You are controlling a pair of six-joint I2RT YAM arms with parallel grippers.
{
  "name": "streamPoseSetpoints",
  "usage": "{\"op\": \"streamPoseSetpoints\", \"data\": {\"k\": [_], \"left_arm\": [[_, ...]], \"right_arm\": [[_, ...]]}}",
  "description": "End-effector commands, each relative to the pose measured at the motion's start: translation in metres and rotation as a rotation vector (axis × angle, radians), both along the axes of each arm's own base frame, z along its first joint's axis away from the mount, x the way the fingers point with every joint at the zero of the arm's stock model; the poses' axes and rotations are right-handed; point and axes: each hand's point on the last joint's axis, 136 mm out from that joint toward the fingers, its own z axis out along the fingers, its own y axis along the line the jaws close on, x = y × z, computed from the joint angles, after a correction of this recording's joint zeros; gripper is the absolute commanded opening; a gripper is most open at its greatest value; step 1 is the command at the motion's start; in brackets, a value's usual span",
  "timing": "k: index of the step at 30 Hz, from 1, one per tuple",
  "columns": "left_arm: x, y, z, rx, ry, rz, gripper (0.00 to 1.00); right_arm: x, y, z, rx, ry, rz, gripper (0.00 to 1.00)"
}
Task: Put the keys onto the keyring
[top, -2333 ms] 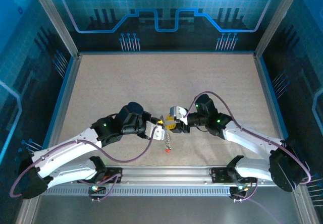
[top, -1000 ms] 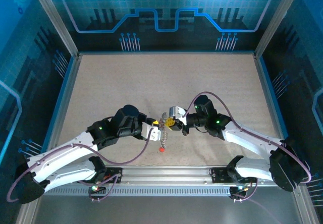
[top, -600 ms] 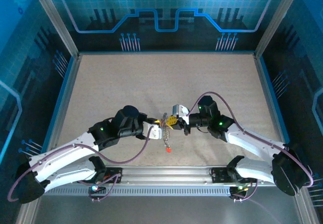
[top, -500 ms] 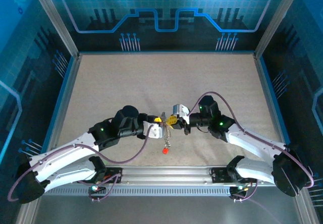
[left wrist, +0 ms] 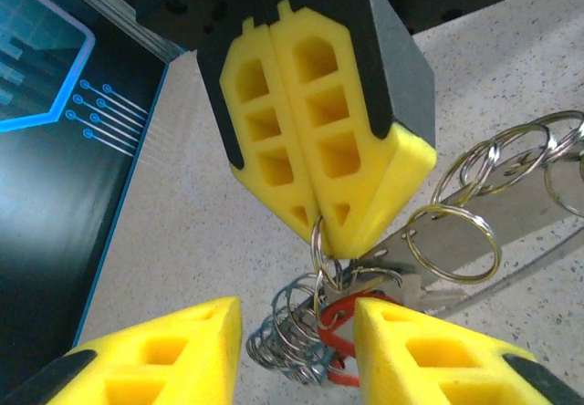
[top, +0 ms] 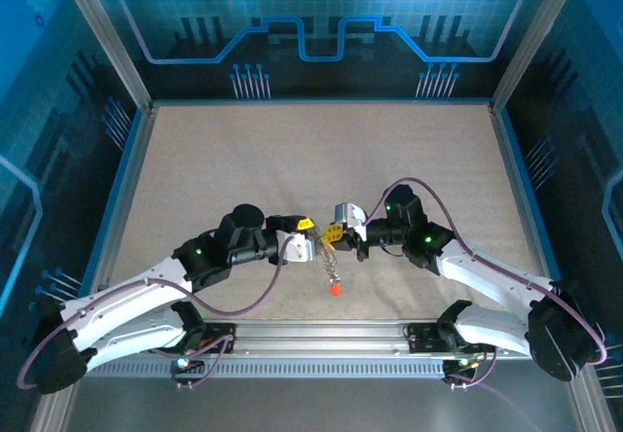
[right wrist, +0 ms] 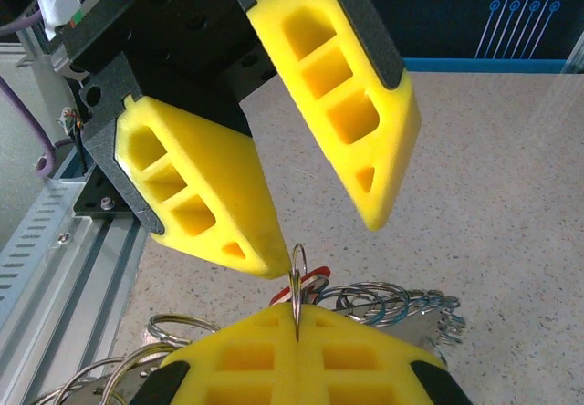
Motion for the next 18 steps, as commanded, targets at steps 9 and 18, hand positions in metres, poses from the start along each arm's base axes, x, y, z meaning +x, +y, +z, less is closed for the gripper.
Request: {"op": "streamPoseSetpoints", "data": {"k": [9, 18], "left_arm": [[-0.004, -0.011, -0.001, -0.031, 0.029, -0.056, 0.06], [-0.003, -0.001, -0.006, -0.001, -0.005, -0.025, 0.02]], "right_arm": [[-0.005, -0.004, 0.017, 0.044, -0.052, 0.014, 0.00], [-0.003, -0.016, 0.023, 0.060, -0.058, -0.028, 0.00]]}}
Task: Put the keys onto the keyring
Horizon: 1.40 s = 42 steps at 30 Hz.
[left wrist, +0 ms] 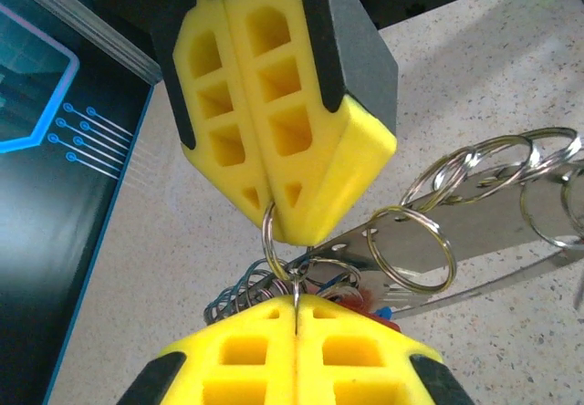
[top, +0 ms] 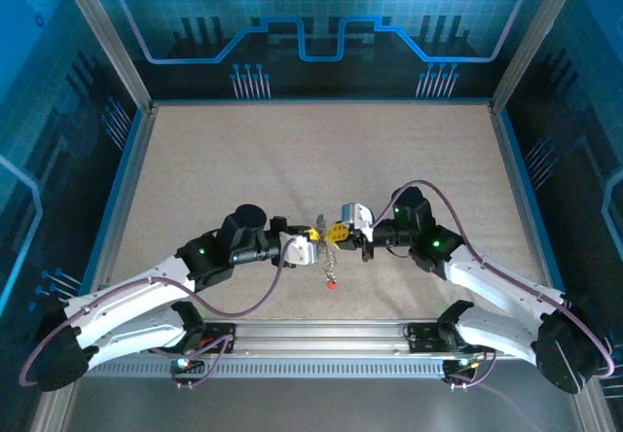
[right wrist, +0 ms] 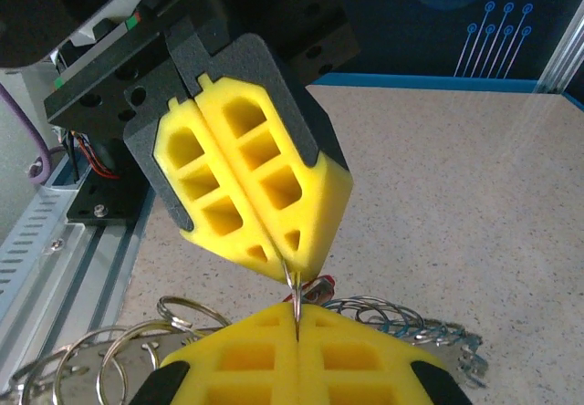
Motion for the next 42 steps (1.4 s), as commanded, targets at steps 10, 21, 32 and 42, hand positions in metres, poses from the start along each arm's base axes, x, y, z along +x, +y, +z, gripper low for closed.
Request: {"op": "streamPoseSetpoints", "data": {"k": [10, 21, 32, 42], "left_arm": [[-0.002, -0.001, -0.013, 0.028, 0.001, -0.031, 0.00], [-0.012, -0.007, -0.005, 0.121, -0.218, -0.141, 0.00], [-0.002, -0.003, 0.000, 0.267, -0.308, -0.157, 0.00], [0.005, -0.001, 0.003, 0.316, -0.376, -0.154, 0.00]], "right_arm": [[0.009, -0.009, 0.008, 0.061, 0.037, -0.081, 0.00], [0.010, -0.003, 0.000, 0.033, 0.093, -0.061, 0.00], [-0.005, 0.008, -0.009, -0.053, 0.101, 0.054, 0.00], [-0.014, 0.014, -0.011, -0.105, 0.122, 0.132, 0.09]]}}
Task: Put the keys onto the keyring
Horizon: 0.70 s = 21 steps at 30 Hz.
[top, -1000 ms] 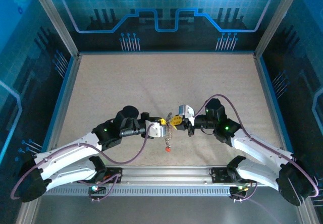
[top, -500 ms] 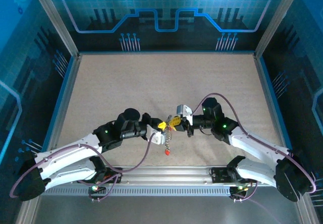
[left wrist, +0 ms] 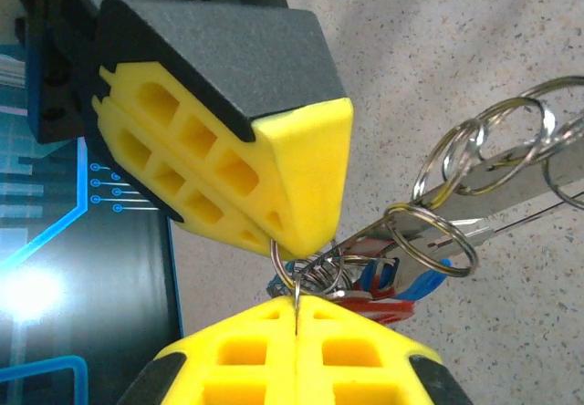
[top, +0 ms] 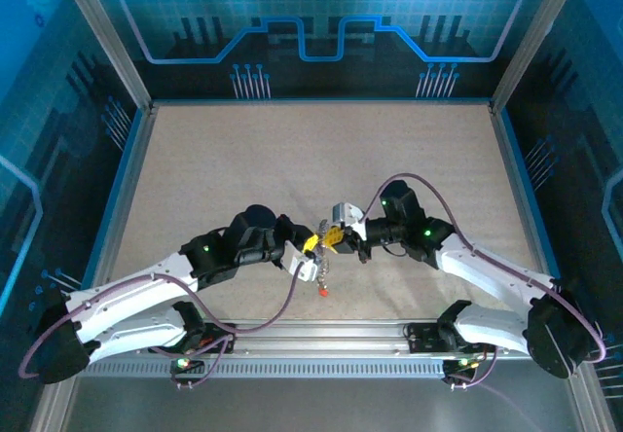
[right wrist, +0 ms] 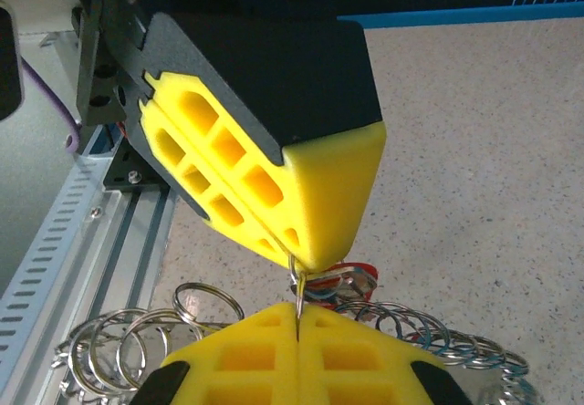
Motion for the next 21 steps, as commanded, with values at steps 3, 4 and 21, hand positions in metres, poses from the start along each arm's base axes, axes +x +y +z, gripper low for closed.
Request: {"op": "streamPoseSetpoints", "data": {"k": [3, 4, 21], "left_arm": [[0.005, -0.004, 0.021, -0.004, -0.062, -0.014, 0.00], [0.004, -0.004, 0.023, -0.007, -0.067, -0.019, 0.00], [-0.022, -0.012, 0.057, -0.116, -0.137, -0.224, 0.00]], "right_arm": [[-0.007, 0.006, 0.012, 0.019, -0.008, 0.050, 0.21], [-0.006, 0.006, 0.012, 0.023, -0.018, 0.044, 0.24], [0.052, -0.021, 0.031, -0.035, -0.518, -0.167, 0.38]]}}
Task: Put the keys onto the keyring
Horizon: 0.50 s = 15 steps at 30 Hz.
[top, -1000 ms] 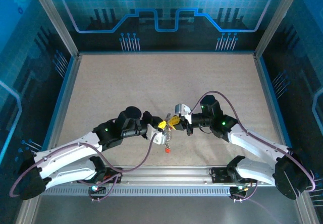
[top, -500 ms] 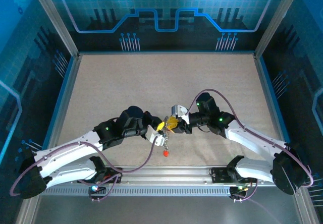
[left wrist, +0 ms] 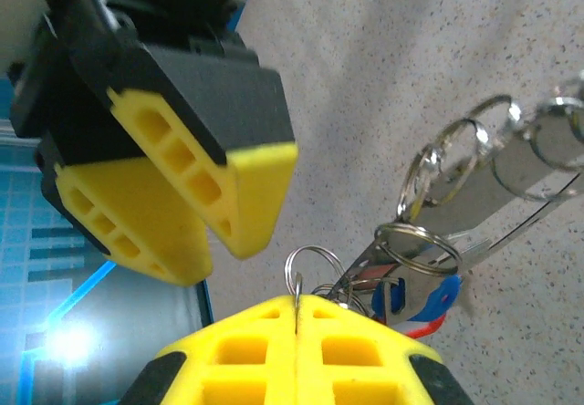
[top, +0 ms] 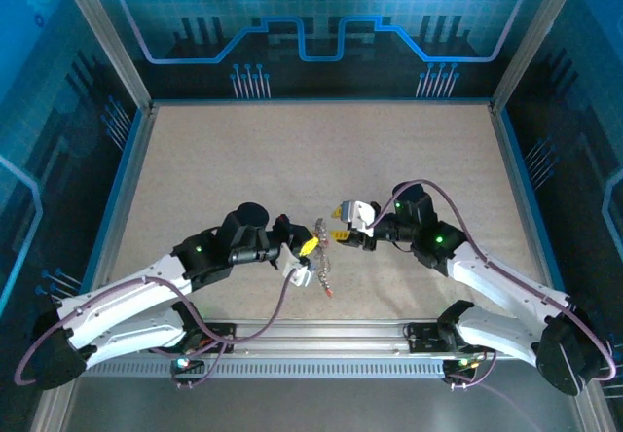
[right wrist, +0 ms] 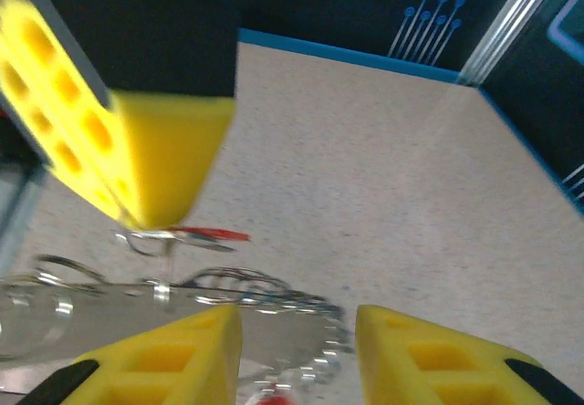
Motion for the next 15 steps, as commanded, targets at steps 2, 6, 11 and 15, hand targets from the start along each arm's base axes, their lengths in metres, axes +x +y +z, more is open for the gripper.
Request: {"op": "streamPoseSetpoints", "data": {"k": [2, 6, 11, 15], "left_arm": [[-0.010, -0.010, 0.040, -0.097, -0.061, -0.108, 0.00], [-0.013, -0.010, 0.046, -0.126, -0.068, -0.130, 0.00], [-0.019, -0.010, 0.052, -0.137, -0.063, -0.169, 0.00], [-0.024, -0.012, 0.056, -0.150, -0.059, -0.203, 0.00]], "right_arm": [[0.013, 0.003, 0.011, -0.059, -0.206, 0.039, 0.39], [-0.003, 0.009, 0.011, -0.123, -0.258, 0.183, 0.39], [-0.026, 0.018, 0.004, -0.132, -0.346, 0.359, 0.39], [-0.034, 0.027, -0.001, -0.133, -0.333, 0.420, 0.45]]}}
